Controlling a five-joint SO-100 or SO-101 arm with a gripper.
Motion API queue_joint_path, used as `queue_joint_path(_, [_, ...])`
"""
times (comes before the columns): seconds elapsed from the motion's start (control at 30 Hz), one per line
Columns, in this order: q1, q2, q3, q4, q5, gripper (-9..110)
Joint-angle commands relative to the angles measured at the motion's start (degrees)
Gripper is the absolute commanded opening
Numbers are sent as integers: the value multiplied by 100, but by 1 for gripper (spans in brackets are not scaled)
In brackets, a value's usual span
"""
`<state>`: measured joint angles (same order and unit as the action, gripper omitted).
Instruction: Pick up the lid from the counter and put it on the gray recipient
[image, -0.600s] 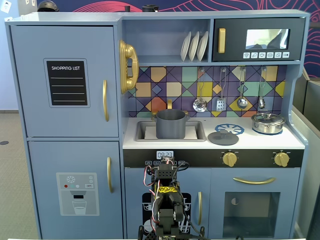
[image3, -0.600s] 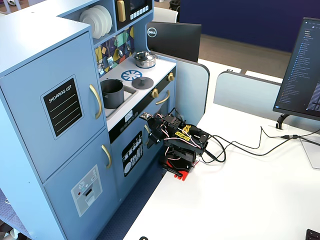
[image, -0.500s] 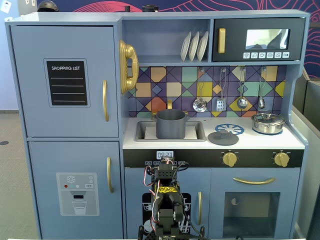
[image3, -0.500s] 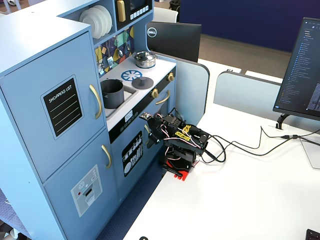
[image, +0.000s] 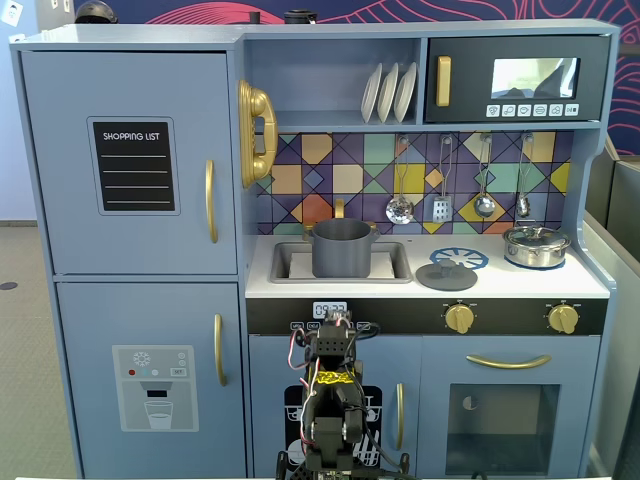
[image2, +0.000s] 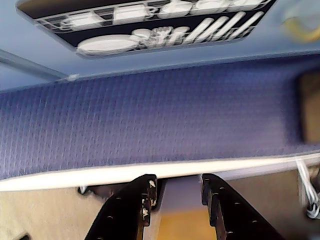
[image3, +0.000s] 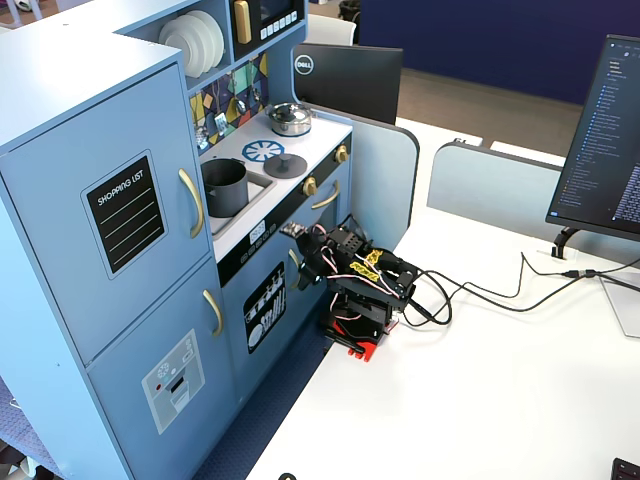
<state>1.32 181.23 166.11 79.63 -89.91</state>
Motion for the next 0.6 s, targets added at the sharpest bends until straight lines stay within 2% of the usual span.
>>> queue_joint_path(0.0, [26, -765, -1143, 281, -88, 0])
queue_joint_path(0.2, [105, -1749, -2971, -18, -343, 0])
queue_joint_path(0.4, [448, -2153, -3964, -422, -633, 0])
queue_joint_path(0.47, [659, -2162, -4122, -773, -879, 0])
queue_joint_path(0.57, [1028, -2171, -4315, -1819, -501, 0])
